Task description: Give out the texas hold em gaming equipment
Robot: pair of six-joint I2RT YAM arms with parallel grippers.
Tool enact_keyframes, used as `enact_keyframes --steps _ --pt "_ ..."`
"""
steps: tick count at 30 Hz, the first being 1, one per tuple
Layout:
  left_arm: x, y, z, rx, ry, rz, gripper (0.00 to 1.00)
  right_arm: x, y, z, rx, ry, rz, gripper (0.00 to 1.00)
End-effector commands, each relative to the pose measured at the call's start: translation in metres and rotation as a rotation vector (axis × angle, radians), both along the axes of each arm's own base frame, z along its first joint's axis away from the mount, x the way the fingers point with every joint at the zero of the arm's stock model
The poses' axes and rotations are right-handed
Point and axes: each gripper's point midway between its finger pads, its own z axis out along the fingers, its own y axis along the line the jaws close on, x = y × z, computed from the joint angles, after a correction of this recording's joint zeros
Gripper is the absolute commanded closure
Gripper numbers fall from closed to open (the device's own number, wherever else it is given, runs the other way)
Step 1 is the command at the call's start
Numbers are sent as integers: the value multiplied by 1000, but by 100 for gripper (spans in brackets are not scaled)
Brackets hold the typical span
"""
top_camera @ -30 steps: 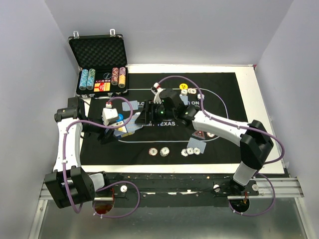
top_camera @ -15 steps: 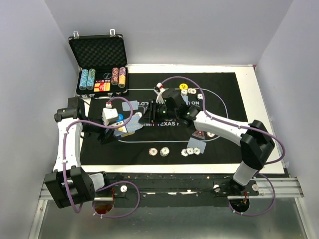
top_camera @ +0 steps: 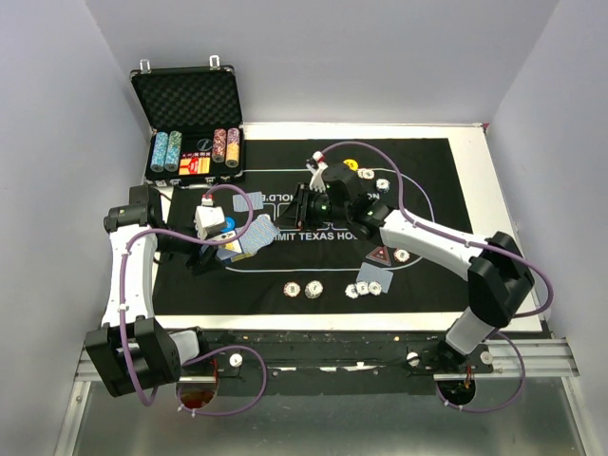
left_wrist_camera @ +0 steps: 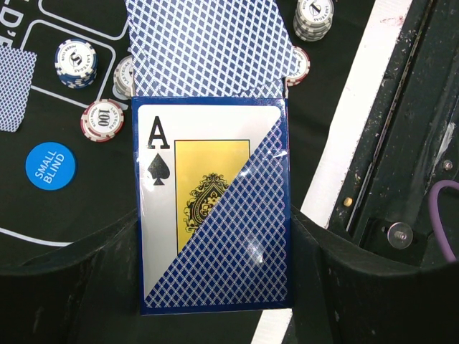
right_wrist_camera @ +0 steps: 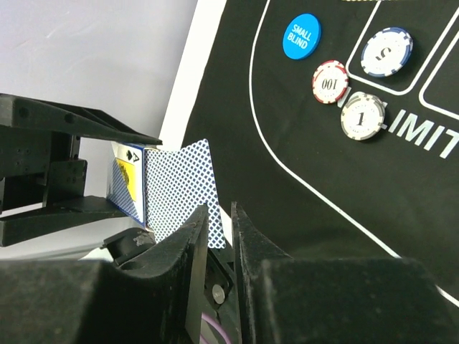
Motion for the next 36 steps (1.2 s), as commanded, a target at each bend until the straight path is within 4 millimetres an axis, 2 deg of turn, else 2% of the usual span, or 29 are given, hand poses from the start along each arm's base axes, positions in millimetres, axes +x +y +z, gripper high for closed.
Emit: enact_keyframes --steps 1,4,5,8,10,14,20,25,32,36 --pt "-53 -22 12 -121 238 -12 88 -5 -2 15 71 10 19 75" --pt "-52 -22 13 -123 240 -13 88 -6 -3 14 100 39 31 75" --pt "-52 -22 13 -124 240 -13 88 -6 -4 11 96 50 35 72" --pt "-52 -22 13 -124 237 -12 88 -10 -4 1 103 115 34 41" --pt "-52 -22 13 -124 237 -11 88 -15 -4 -2 125 144 43 37" --pt "-51 -22 13 -128 241 -13 88 -20 -1 4 187 165 61 36" --pt "-50 -22 14 -132 243 -11 88 -15 8 3 222 193 64 42" --pt "-50 -22 14 -128 246 -9 88 -13 14 8 255 214 70 54" --pt "-48 -21 14 -130 245 -7 88 -15 14 -1 245 253 65 71" --pt "-48 -21 14 -131 252 -6 88 -13 11 0 247 249 48 76"
